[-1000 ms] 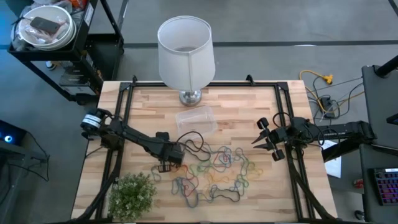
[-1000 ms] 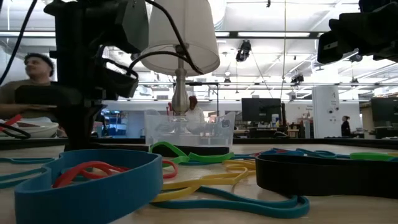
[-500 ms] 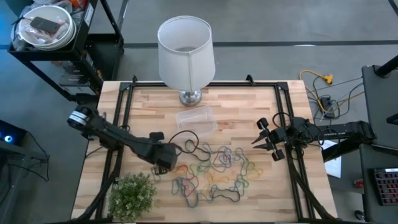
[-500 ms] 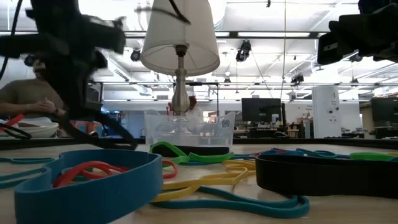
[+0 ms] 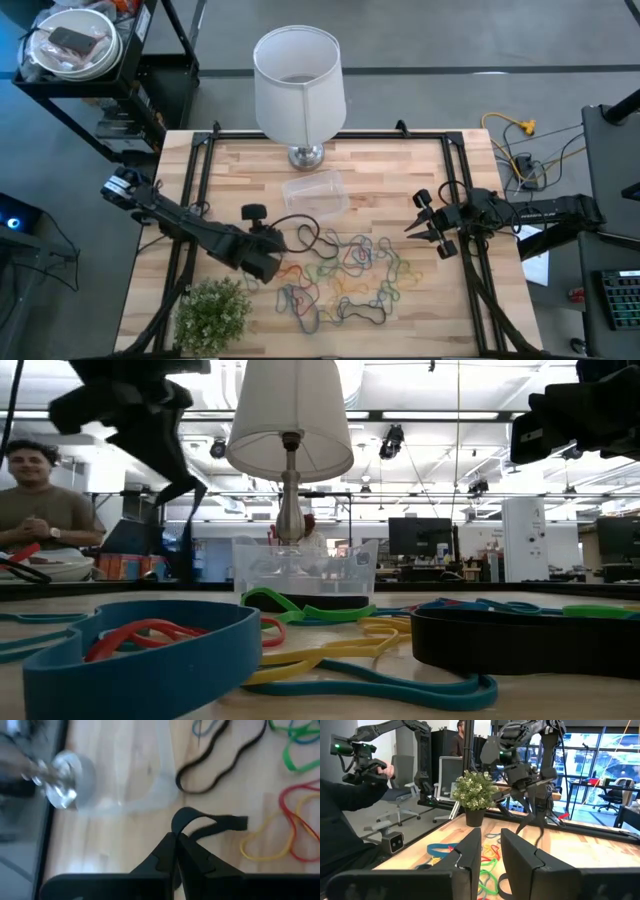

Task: Pick and place rubber bands into bin
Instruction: Put the black rubber band into the transparent container

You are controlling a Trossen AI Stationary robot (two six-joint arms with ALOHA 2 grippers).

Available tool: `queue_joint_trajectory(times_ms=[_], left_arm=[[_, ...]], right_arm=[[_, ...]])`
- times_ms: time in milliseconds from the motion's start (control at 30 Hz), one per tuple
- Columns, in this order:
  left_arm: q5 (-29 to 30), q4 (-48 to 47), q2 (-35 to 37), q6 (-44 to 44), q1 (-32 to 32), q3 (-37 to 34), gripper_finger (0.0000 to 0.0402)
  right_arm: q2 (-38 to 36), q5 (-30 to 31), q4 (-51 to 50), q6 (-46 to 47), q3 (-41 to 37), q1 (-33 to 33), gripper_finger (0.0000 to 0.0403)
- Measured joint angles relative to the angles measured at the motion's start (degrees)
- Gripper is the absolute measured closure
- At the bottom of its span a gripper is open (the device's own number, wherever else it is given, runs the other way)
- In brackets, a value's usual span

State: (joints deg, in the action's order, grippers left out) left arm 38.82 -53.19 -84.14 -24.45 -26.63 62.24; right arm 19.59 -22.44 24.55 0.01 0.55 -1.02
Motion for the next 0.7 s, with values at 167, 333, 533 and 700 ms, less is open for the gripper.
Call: queue_joint_trajectory(times_ms=[167,333,533,700], left_arm=[[5.2,0.7,0.0,1.3,0.0,0.6,0.0402],[10.9,1.4,0.0,3.4,0.0,1.6,0.0402],[18.0,9.0,0.0,12.4,0.3,1.9,0.0402],[18.7,21.3,0.0,25.1,2.8,1.8,0.0402]], right_arm=[[0.0,0.0,-0.3,0.0,0.0,0.0,0.0335],[0.0,0.0,-0.3,0.0,0.0,0.0,0.0335],[0.0,0.0,-0.3,0.0,0.0,0.0,0.0335],[0.0,0.0,-0.3,-0.1,0.0,0.0,0.0335]])
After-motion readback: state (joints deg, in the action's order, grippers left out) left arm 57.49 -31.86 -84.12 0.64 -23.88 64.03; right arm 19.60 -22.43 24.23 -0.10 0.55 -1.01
